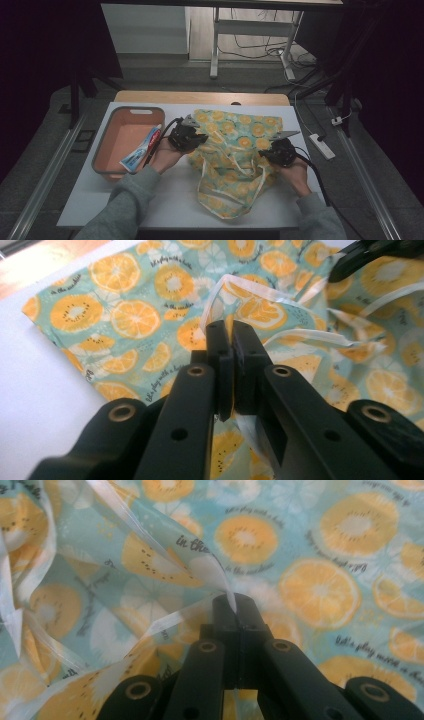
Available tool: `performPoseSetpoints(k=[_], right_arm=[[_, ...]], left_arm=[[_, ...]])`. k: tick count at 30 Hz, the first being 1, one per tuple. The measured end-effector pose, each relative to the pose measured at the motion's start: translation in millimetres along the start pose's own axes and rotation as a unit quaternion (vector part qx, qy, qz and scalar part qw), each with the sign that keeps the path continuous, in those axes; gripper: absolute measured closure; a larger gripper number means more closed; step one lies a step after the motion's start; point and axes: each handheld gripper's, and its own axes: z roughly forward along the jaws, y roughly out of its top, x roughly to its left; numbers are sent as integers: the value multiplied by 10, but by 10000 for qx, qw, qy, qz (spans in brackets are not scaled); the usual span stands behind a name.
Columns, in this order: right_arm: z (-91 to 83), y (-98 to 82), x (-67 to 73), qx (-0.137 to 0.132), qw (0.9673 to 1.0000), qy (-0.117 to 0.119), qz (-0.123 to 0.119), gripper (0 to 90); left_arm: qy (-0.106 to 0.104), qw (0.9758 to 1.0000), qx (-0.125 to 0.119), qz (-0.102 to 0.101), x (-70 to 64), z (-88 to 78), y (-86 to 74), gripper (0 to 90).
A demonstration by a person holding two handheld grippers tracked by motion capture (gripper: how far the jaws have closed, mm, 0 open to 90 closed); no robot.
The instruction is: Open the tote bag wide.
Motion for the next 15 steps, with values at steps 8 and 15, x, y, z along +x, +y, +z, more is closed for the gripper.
performPoseSetpoints(k=[8, 15], right_arm=[[-415, 300, 240, -751, 9940, 745, -263, 376], [-182, 610, 610, -422, 9896, 1121, -795, 222]], left_arm=[[15, 10000, 21, 22, -14, 57, 4, 870], [40, 10000, -35, 13, -23, 58, 10, 870]])
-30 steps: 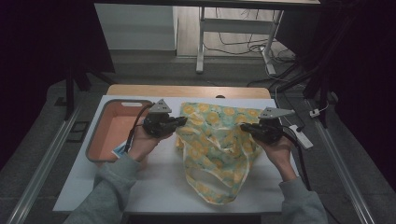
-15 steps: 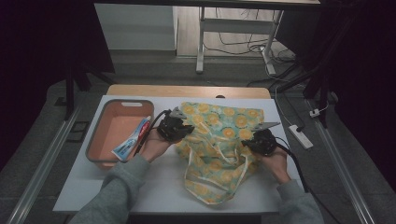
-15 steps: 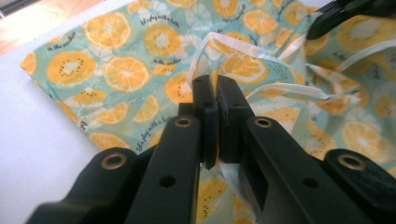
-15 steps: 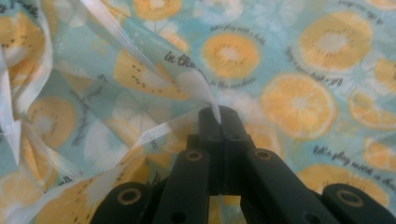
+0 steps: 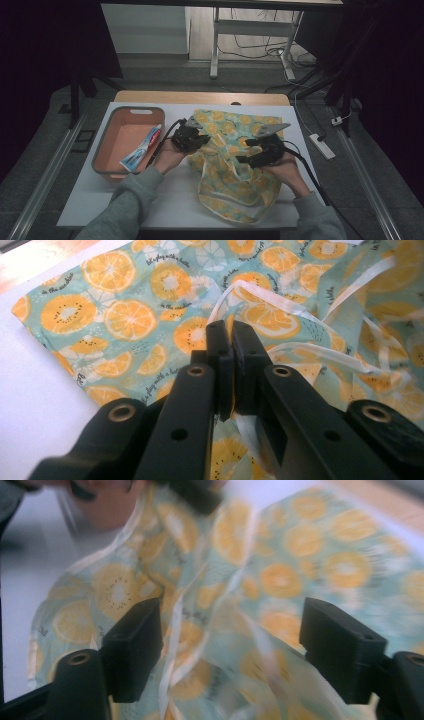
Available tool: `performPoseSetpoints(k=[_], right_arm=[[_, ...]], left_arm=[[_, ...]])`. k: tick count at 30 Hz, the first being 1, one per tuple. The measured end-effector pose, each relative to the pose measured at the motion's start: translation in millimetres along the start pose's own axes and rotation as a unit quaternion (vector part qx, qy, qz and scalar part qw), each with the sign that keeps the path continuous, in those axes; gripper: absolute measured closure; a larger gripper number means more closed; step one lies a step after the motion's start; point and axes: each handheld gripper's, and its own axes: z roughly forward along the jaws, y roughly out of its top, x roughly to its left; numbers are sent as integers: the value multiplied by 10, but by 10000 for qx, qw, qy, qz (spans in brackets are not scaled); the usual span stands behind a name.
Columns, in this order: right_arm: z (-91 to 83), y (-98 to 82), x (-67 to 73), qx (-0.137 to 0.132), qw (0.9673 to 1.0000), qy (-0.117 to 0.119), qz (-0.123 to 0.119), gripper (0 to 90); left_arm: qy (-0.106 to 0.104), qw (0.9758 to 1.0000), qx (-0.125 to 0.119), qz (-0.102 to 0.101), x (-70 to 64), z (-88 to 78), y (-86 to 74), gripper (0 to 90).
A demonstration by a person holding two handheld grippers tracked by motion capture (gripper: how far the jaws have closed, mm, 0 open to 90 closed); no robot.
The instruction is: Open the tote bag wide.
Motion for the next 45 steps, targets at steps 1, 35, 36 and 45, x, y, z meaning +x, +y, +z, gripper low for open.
performPoseSetpoints(k=[1, 35, 36, 45], right_arm=[[105, 7, -2, 177, 9998, 34, -25, 203], [400, 391, -257, -273, 9966, -625, 456, 871], [414, 383, -259, -233, 9966, -644, 452, 871], [324, 389, -304, -416, 9949, -785, 481, 871]], left_arm=[[11, 10000, -15, -7, 1, -6, -2, 870], [-346, 9968, -653, 318, -325, -818, -141, 376], [-382, 9971, -593, 294, -376, -818, -171, 358], [-612, 9965, 548, 176, -605, -255, -432, 576]])
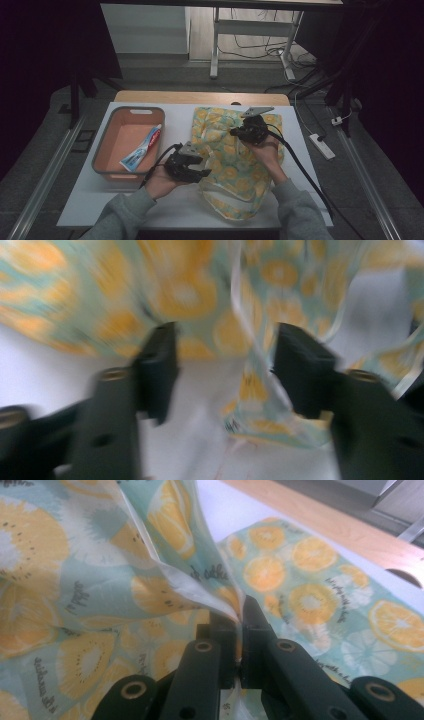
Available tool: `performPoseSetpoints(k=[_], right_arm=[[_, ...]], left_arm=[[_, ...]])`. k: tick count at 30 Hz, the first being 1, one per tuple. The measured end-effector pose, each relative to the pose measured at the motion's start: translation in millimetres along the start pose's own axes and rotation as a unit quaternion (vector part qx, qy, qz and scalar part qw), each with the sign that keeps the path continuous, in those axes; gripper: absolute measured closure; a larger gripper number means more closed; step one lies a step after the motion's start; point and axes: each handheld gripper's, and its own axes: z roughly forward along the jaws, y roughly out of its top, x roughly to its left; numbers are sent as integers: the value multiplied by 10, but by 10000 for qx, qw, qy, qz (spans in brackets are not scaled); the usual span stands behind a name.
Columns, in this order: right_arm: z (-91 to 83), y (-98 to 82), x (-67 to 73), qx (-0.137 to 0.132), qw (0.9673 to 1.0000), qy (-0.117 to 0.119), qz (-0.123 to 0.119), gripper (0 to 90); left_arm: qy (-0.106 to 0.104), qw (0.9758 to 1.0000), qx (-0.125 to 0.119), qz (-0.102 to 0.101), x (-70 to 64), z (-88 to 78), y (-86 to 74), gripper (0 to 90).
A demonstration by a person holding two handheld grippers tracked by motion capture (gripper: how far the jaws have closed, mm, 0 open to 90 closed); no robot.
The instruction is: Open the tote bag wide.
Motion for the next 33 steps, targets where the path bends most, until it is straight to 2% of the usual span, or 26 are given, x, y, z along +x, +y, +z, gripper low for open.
performPoseSetpoints(k=[1, 2, 5, 9, 12, 15, 19, 23, 25, 27, 28, 29, 31, 33], right_arm=[[-21, 5, -11, -32, 10000, -22, 3, 871], [-64, 7, -39, -69, 9999, -116, -9, 871], [-110, 0, -92, -104, 9997, -216, 2, 871], [-235, -21, -262, -315, 9988, -294, 244, 871], [-268, -23, -298, -390, 9984, -282, 297, 871], [-250, -21, -278, -400, 9986, -249, 244, 871], [-162, -27, -222, -399, 9989, -174, 152, 871], [-98, -39, -202, -343, 9993, -96, 125, 871], [-103, -34, -193, -371, 9992, -47, 119, 871], [-128, -22, -182, -442, 9990, 10, 117, 871], [-147, -15, -177, -475, 9988, 31, 116, 870], [-169, -8, -170, -497, 9987, 37, 110, 871], [-215, 9, -160, -572, 9983, 61, 122, 870], [-258, 29, -155, -646, 9978, 80, 119, 871]], left_arm=[[-45, 9999, 102, -7, 13, 46, -1, 694], [-54, 9998, 186, 2, 28, 64, 1, 882], [74, 9997, 210, -27, 112, -18, 5, 887], [236, 9996, -8, -178, 261, -264, 14, 888], [339, 9990, -127, -259, 336, -432, -11, 888], [415, 9984, -108, -363, 401, -533, -64, 888], [474, 9980, 21, -419, 436, -505, -155, 881], [479, 9979, -10, -435, 448, -479, -168, 803], [493, 9976, -146, -455, 459, -492, -164, 681], [569, 9966, -342, -481, 462, -525, -162, 516], [541, 9964, -453, -473, 465, -558, -164, 422], [484, 9963, -549, -457, 471, -598, -165, 364], [351, 9960, -730, -389, 480, -698, -170, 272], [224, 9954, -870, -345, 502, -806, -186, 241]])
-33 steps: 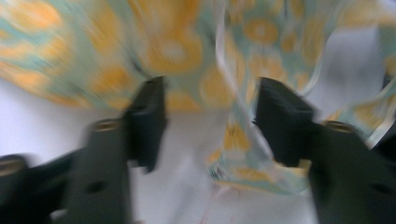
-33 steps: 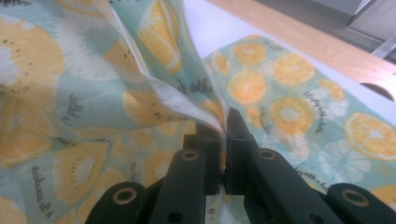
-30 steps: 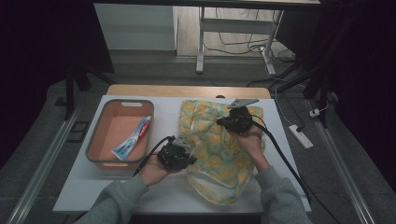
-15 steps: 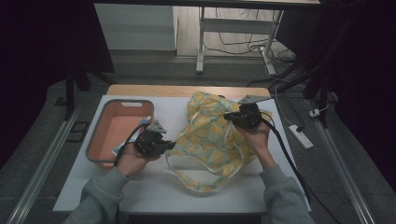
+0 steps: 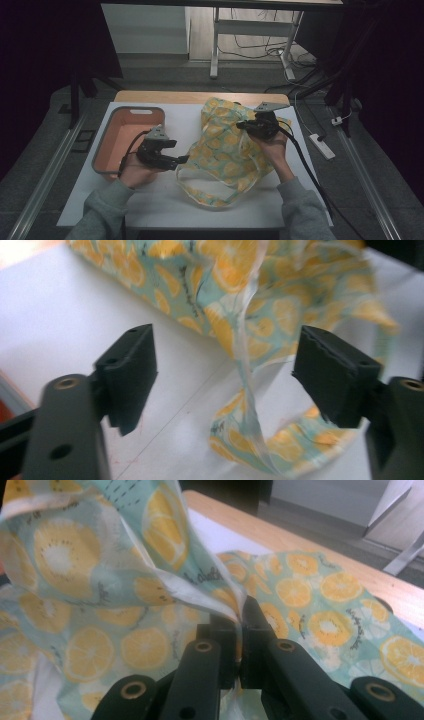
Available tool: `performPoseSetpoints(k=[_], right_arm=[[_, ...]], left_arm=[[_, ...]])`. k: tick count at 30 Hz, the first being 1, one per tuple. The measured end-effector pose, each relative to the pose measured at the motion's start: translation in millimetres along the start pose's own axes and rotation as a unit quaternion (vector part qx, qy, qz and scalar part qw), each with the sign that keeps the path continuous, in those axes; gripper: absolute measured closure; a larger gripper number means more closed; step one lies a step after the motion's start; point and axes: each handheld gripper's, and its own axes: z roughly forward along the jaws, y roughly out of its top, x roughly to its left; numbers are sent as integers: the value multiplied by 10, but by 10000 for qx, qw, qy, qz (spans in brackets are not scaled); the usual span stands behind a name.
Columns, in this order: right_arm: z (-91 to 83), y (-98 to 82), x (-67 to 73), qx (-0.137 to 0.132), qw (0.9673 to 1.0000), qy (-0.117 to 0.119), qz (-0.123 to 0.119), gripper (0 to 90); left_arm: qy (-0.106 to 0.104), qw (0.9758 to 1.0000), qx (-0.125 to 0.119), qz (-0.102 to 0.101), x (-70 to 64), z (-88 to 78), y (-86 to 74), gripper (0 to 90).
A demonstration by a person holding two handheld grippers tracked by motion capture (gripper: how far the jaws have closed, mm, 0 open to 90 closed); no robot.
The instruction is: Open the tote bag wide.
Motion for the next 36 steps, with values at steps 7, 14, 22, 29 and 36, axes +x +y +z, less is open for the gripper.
performPoseSetpoints(k=[7, 14, 22, 29, 36], right_arm=[[2, 38, 34, -34, 9999, 109, -64, 871], [-2, 20, 80, -8, 9998, 144, -104, 871], [-32, 35, 102, -55, 9997, 179, -133, 870], [-42, 45, 117, -87, 9997, 203, -144, 870], [5, 34, 129, -27, 9996, 219, -177, 870]], left_arm=[[281, 9987, -201, -387, 283, -162, -28, 240], [627, 9965, -79, -546, 479, -190, -71, 253], [1015, 9925, 69, -676, 708, -270, -65, 262], [1234, 9889, 132, -817, 844, -277, -93, 258], [1528, 9839, 349, -861, 992, -279, -160, 248]])
